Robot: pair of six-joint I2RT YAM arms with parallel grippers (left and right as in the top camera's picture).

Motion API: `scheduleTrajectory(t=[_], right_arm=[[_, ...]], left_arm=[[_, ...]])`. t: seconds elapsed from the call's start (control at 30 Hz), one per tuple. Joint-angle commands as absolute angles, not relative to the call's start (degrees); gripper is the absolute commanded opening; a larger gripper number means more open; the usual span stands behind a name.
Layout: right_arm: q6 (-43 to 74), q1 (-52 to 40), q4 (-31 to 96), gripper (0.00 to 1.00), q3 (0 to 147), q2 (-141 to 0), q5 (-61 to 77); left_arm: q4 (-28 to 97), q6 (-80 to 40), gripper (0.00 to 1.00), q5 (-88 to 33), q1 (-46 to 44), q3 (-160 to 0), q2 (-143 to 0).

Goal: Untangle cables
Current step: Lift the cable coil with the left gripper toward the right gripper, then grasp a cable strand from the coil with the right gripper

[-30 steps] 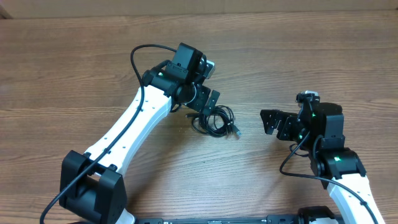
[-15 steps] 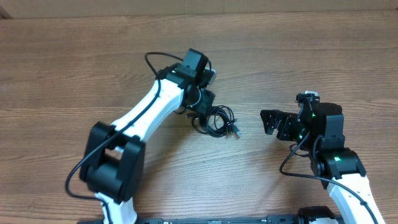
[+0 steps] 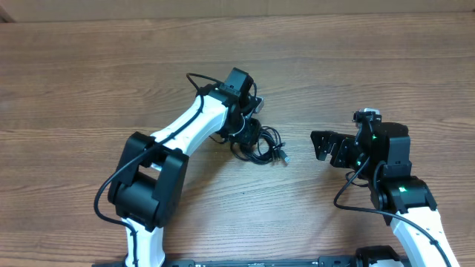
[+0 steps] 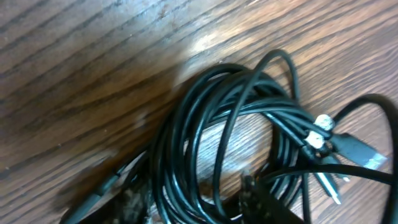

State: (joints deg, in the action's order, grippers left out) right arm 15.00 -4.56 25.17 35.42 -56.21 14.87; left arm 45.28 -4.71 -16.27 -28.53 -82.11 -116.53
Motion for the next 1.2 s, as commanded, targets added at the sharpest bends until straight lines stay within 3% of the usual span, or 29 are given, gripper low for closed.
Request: scheduleTrajectory(t=[0.0, 0.43, 0.53, 0.6, 0.63, 0.97, 1.17], right_arm=[[15.2, -4.8, 25.0, 0.98, 37.1, -56.1, 15.3], [15.2, -4.8, 25.2, 0.97, 37.1, -56.1, 15.3], [15.2, -4.8, 25.2, 0.98, 37.1, -56.1, 15.3], [15.2, -4.8, 25.2, 0.98, 37.1, -56.1, 15.3], [15.2, -4.8, 25.2, 0.97, 37.1, -56.1, 15.3], [15.2, -4.8, 24.4, 0.98, 37.1, -56.1, 15.3], [15.3, -4.8, 17.5, 0.97, 37.1, -56.1, 18.7]], left_arm=[[45.4, -4.7, 0.44, -12.8, -29.0, -81.7, -117.7], [41.1, -4.7, 0.43, -12.0, -31.2, -78.3, -117.7], [40.0, -4.7, 0.3, -12.0, -31.8, -78.1, -117.7], [39.6, -4.7, 0.06, -12.0, -32.0, -78.4, -117.7], [39.6, -4.7, 0.04, -12.0, -31.9, -78.8, -117.6], [50.9, -4.6, 0.04, -15.7, -29.9, -95.4, -115.3], [54.0, 1.6, 0.04, -35.8, -29.9, -104.5, -113.9]])
